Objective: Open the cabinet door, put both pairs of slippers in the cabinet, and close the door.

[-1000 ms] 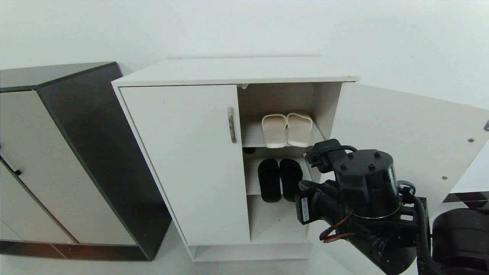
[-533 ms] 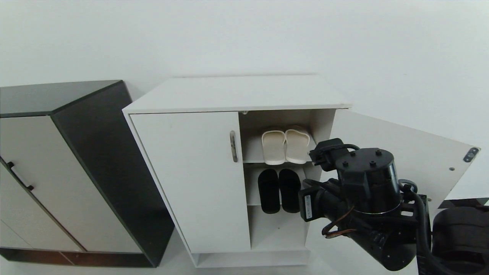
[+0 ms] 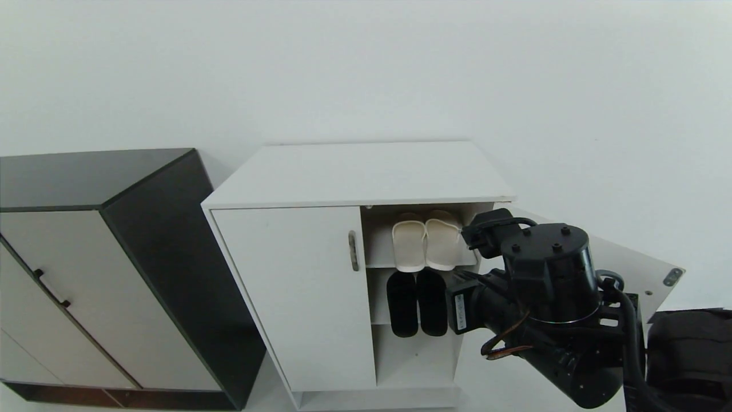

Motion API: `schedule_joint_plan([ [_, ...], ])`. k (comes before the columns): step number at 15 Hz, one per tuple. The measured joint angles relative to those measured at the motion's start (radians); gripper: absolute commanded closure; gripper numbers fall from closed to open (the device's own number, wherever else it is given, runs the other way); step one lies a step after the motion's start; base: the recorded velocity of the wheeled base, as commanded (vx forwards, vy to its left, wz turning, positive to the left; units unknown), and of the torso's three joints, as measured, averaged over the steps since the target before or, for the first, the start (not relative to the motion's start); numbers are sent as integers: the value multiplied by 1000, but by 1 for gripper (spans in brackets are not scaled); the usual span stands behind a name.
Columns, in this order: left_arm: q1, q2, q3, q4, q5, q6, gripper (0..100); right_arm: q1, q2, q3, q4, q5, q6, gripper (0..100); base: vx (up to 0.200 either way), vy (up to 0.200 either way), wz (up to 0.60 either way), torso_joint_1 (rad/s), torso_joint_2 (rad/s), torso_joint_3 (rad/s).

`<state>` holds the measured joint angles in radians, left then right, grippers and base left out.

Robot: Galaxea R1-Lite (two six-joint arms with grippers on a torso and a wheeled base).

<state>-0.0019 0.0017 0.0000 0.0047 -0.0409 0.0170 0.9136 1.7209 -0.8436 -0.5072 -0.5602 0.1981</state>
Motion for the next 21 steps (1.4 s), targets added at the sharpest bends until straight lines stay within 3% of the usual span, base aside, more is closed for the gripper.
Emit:
schedule_joint_plan([
  [12,0,0,0,0,-1,1,100,0,2,0,-1,0,0,100,0,0,0,241,-555,-317],
  [21,0,0,0,0,0,0,100,0,2,7,-8,0,0,100,0,0,0,114,-247,-142],
])
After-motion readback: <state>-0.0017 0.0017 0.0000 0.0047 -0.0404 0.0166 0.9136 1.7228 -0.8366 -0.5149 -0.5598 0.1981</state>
